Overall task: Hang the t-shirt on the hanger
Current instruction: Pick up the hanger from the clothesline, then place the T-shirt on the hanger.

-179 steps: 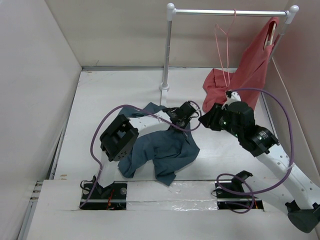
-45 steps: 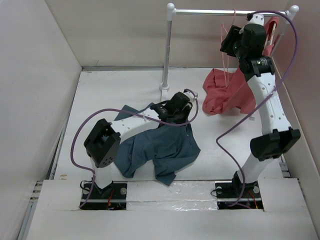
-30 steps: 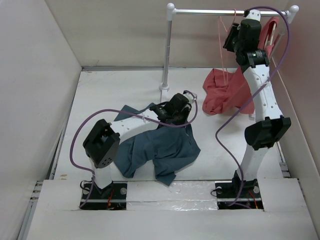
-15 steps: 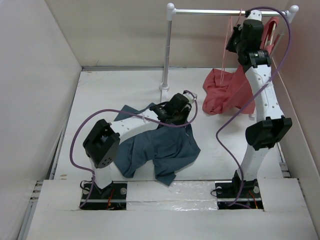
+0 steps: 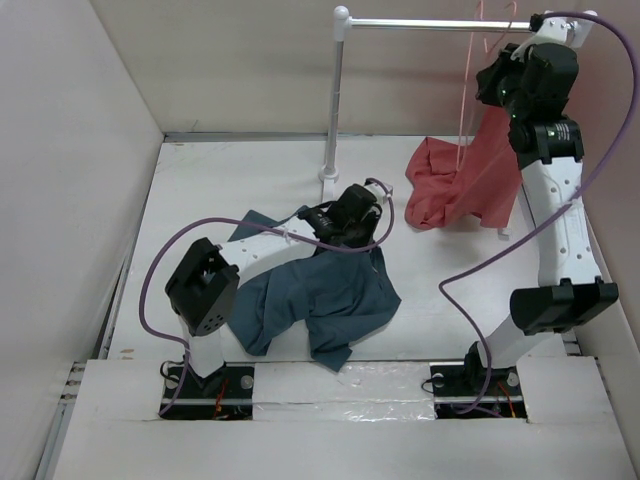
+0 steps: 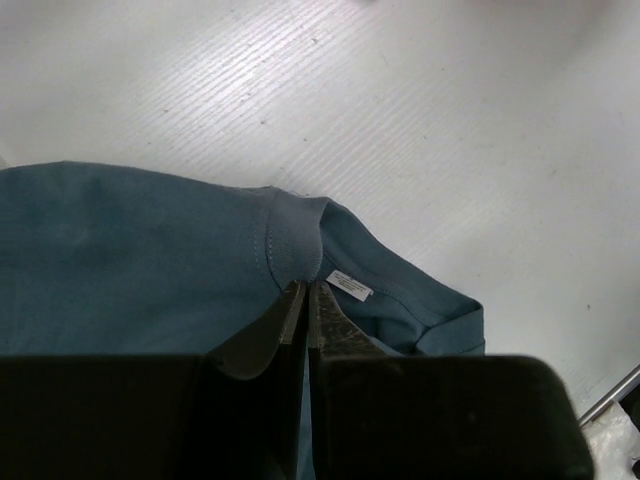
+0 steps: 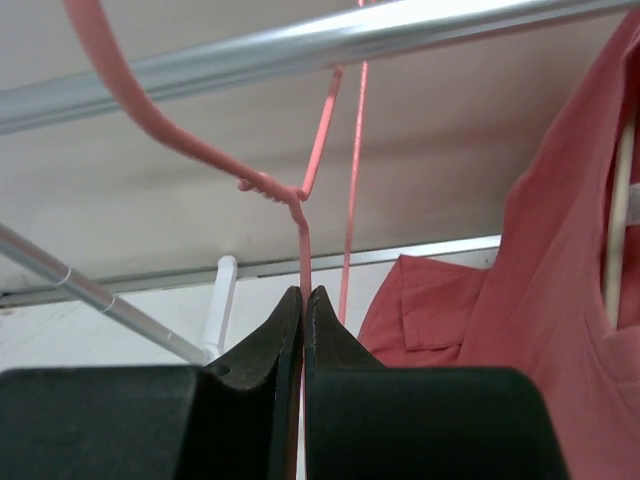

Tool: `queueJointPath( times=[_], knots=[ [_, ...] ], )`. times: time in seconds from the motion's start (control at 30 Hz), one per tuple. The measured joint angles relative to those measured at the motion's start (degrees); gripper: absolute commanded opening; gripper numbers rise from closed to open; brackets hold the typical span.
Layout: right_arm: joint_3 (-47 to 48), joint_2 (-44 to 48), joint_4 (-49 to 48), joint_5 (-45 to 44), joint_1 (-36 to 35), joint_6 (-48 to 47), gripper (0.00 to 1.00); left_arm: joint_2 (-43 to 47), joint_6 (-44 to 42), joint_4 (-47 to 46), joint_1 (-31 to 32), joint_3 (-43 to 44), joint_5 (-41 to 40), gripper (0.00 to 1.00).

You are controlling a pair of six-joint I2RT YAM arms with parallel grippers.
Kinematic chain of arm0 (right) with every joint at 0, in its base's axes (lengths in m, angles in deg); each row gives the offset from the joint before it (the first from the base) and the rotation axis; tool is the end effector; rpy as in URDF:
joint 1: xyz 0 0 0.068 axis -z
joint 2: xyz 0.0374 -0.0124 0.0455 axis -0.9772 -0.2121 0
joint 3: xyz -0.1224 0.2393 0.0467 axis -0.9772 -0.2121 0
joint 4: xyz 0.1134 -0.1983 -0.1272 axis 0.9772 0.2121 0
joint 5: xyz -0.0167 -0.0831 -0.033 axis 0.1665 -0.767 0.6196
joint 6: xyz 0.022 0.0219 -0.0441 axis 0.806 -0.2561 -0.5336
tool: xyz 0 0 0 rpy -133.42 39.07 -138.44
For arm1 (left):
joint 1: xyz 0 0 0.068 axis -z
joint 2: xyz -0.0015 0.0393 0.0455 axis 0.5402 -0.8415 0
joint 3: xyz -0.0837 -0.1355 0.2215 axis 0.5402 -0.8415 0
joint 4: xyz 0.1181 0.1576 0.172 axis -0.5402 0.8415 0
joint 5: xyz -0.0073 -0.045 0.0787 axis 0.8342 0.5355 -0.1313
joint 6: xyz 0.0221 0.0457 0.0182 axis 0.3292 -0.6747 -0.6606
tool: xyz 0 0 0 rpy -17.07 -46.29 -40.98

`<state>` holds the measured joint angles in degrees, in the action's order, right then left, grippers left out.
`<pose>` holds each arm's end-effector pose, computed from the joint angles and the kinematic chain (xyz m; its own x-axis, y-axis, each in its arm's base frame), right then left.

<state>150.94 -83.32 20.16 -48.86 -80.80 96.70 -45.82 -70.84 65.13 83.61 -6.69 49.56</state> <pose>0.3457 0.0172 0.5219 -0.0773 0.2038 -0.9760 -0.0079 0.9787 0.2050 0.2623 -0.3243 0.2660 -0.5379 0.2904 -0.7914 0.6809 0.7032 -0.2048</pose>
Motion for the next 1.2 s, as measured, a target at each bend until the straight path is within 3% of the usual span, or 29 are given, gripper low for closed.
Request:
queueJointPath(
  times=[0.37, 0.67, 0.93, 1.2],
  knots=[
    [-24.81, 14.10, -1.07, 11.61, -1.57, 5.62, 0.00, 0.31, 0.09, 0.13, -7.74, 0.39, 1.05, 0.00],
    [-44.61, 37.79, 12.41, 26.86, -8.50, 10.56, 0.00, 1.16, 0.04, 0.74, -8.00, 0.96, 1.18, 0.00],
    [-48.83, 49.07, 27.93, 28.35, -10.99, 14.45, 0.00, -0.15, -0.20, 1.64, -9.05, 5.53, 1.31, 0.00],
    [-54.42, 50.49, 29.03, 27.58, -11.32, 15.45, 0.00, -1.27, -0.44, 2.54, -9.77, 6.82, 1.60, 0.00]
  ],
)
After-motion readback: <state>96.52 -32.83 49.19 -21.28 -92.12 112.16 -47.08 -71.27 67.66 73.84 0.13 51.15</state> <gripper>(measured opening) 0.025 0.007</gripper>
